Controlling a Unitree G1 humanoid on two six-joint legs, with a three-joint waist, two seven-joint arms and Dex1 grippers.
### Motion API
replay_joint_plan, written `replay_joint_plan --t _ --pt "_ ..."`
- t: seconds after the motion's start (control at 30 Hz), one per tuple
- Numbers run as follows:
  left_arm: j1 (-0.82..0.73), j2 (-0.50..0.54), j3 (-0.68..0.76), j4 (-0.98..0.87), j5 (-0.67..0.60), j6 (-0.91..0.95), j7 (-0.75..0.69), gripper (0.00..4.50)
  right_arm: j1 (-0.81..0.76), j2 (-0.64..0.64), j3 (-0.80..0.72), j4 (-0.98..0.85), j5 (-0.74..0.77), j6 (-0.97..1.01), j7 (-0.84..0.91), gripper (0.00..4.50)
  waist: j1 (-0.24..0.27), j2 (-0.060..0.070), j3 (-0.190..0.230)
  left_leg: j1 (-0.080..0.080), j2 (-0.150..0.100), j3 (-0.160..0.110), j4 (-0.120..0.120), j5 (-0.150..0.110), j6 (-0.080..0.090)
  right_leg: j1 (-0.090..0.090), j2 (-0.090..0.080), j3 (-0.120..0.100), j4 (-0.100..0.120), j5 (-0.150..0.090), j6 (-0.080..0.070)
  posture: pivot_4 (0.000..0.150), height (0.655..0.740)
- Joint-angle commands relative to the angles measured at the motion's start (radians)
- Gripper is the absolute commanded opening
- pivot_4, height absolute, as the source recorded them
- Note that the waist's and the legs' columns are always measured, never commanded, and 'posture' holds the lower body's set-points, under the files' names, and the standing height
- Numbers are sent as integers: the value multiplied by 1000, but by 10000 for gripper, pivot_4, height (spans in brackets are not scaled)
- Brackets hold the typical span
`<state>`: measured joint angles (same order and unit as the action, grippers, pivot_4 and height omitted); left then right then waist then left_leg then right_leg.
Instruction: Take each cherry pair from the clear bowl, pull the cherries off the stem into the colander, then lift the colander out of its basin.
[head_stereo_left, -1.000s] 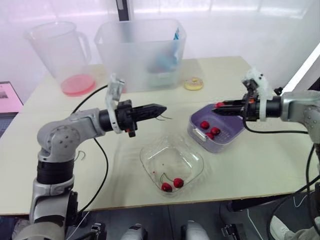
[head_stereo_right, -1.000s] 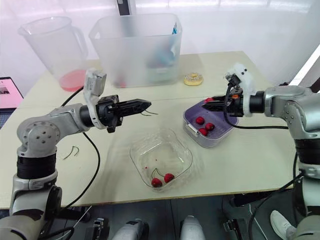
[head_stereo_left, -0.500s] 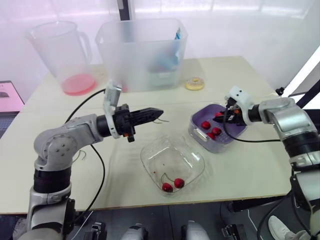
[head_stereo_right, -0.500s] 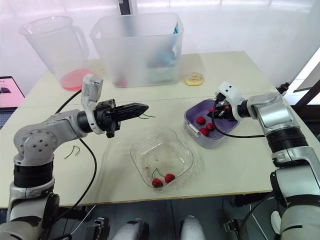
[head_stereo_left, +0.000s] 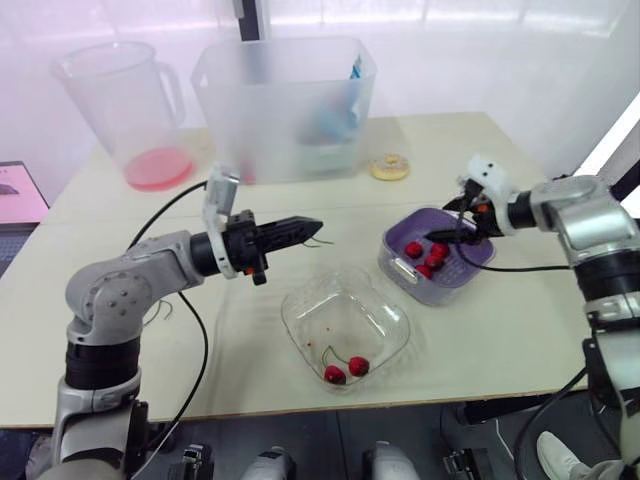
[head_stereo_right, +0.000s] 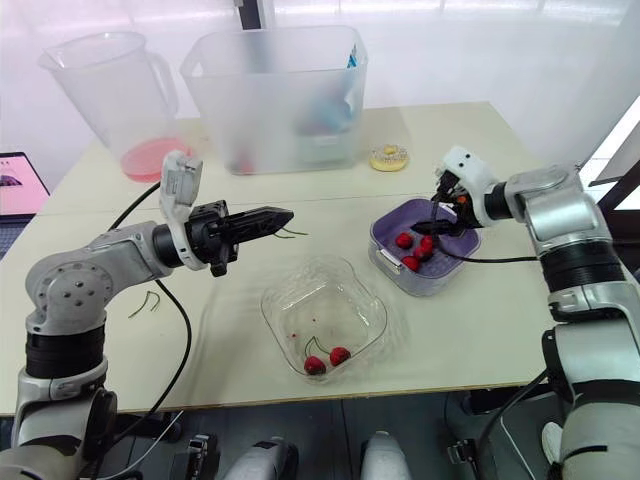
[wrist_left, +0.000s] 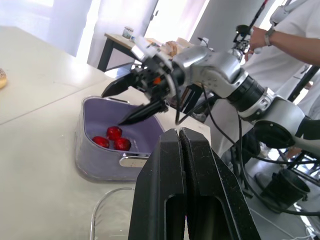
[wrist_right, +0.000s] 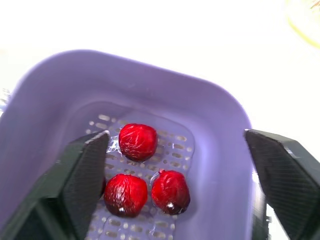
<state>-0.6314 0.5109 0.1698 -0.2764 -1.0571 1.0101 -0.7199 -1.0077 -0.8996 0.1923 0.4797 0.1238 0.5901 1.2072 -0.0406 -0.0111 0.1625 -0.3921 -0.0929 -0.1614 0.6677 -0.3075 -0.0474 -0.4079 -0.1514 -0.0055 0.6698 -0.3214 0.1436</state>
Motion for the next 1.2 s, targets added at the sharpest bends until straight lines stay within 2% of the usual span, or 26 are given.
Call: replay_joint_plan --t 0.03,0.17,0.3,0.4,0.5,0.67,0.93,1.03,1.07,1.2 --pt "-30 15 2 -12 -7 -17 -14 0 -17 -77 -127 -199 133 105 101 44777 -1 0 0 0 0 0 0 0 0 0 0 0 0 0 0 1500 7400" --pt "-6 74 33 -10 -1 5 -15 0 27 -113 -249 -411 344 263 189 44777 -5 0 0 0 1 0 -1 0 0 0 1 0 -1 0 0 1500 7400" --pt "84 190 79 6 6 29 -35 0 62 -117 -322 -582 526 394 213 44777 -6 0 0 1 2 1 -1 0 0 0 1 0 -1 0 0 1500 7400" --pt "232 305 119 28 51 37 -65 0 64 -84 -324 -647 581 422 166 44777 -5 1 0 1 2 0 -1 0 0 0 1 0 -1 0 0 1500 7400" --pt "366 355 179 68 68 31 -71 0 80 -70 -311 -687 626 433 153 44777 -1 1 0 1 2 0 -2 0 0 0 1 0 -1 0 0 1500 7400" --pt "464 320 205 144 115 -8 -40 0 108 -48 -256 -694 611 404 113 44777 22 1 0 1 0 -2 0 0 0 1 0 0 -2 0 0 1500 7400" --pt "497 251 223 256 172 -28 8 0 92 -53 -194 -687 603 388 100 44777 23 1 0 1 1 -1 -1 0 0 0 0 0 -2 0 0 1500 7400" --pt "495 248 242 274 190 -57 11 9188 96 -58 -184 -687 601 382 104 45000 22 1 0 1 1 -1 -1 0 0 0 0 0 -1 0 0 1500 7400" --pt "491 249 250 270 184 -51 11 15101 100 -62 -180 -689 600 380 107 45000 21 1 0 1 1 -1 -1 0 0 0 0 0 -1 0 0 1500 7400" --pt "462 291 284 273 211 -70 16 33861 129 -84 -167 -716 606 385 123 45000 22 1 0 1 1 -1 -1 0 0 0 0 0 -1 0 0 1500 7400"
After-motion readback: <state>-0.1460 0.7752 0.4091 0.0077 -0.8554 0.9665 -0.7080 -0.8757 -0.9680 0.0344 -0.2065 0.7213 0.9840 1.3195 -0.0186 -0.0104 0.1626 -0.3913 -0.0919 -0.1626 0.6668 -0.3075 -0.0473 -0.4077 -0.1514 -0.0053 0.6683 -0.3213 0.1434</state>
